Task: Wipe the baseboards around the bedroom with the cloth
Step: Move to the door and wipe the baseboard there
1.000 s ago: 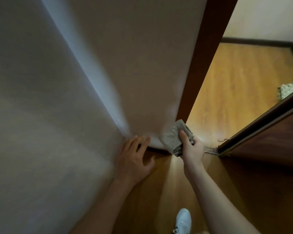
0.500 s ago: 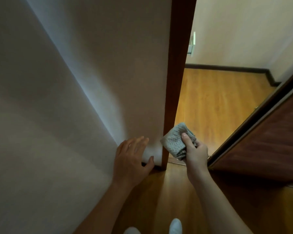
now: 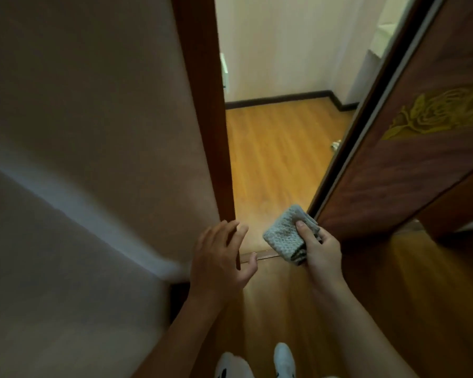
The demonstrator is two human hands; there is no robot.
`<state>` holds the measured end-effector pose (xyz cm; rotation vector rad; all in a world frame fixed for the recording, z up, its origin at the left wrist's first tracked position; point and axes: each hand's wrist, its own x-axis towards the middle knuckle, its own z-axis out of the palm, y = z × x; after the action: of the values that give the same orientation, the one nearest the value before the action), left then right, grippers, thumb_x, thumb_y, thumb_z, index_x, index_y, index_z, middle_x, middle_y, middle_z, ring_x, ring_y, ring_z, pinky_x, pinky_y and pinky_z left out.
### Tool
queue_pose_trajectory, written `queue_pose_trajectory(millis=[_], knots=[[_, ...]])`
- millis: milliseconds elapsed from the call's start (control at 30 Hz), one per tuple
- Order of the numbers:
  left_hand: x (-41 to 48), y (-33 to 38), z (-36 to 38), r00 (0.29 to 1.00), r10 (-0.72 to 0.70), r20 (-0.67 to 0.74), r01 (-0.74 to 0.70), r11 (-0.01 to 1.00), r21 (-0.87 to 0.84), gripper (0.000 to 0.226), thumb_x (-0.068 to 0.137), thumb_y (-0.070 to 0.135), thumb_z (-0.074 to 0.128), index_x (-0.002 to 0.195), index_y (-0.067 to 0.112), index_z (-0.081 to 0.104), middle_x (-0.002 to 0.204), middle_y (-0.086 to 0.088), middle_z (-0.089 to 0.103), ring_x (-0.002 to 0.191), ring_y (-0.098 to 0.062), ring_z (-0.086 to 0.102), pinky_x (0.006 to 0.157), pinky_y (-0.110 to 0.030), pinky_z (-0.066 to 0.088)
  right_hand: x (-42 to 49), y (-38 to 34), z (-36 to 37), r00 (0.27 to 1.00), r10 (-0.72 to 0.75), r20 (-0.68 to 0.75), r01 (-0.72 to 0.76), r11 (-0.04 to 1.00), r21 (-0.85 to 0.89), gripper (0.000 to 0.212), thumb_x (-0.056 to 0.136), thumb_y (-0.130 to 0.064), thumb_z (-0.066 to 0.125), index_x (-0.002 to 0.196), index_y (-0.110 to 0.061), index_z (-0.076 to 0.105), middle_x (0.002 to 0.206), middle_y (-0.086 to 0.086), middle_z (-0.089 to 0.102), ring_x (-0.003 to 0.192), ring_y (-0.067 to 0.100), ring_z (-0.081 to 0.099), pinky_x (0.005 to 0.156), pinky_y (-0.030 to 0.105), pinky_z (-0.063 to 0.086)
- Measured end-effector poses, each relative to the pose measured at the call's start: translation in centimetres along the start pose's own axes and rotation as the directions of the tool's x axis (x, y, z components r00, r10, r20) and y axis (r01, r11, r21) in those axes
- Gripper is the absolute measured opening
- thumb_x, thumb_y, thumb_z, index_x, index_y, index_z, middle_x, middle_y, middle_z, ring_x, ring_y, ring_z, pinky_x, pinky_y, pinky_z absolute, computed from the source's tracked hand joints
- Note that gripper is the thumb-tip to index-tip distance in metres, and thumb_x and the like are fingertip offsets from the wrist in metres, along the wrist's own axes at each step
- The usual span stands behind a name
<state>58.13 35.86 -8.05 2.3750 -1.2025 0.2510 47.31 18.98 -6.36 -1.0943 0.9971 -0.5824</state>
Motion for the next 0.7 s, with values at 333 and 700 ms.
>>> queue_pose_trajectory(millis=[333, 700], knots=[[0.7, 2.7, 2.2, 0.921, 0.386, 0.053, -0.372, 0.911, -0.181, 0.054, 0.086, 0.046, 0.065, 0.133, 0.018, 0.066, 0.132, -0.001, 0.064, 0.123, -0.023, 0.057, 0.099, -0.045, 0.048, -6.9, 1.2, -6.0, 0.904, -0.014, -0.427, 0.054, 0.995, 0.082, 0.013, 0.091, -0.027, 0.073, 0.094, -0.015, 0.073, 0.098, 0.010, 0.076, 0.092, 0.023, 0.074, 0.085, 0.046, 0.060], [1.1, 11.5, 5.4, 0.794, 0.575, 0.197, -0.526, 0.812, -0.253, 0.057, 0.093, 0.053, 0.052, 0.140, 0.022, 0.059, 0.142, 0.000, 0.057, 0.135, -0.021, 0.047, 0.106, -0.047, 0.045, -11.0, 2.4, -15.3, 0.751, 0.058, -0.658, 0.073, 0.983, 0.170, 0.012, 0.090, -0.031, 0.073, 0.091, -0.019, 0.073, 0.088, 0.000, 0.077, 0.089, 0.019, 0.074, 0.086, 0.044, 0.060]])
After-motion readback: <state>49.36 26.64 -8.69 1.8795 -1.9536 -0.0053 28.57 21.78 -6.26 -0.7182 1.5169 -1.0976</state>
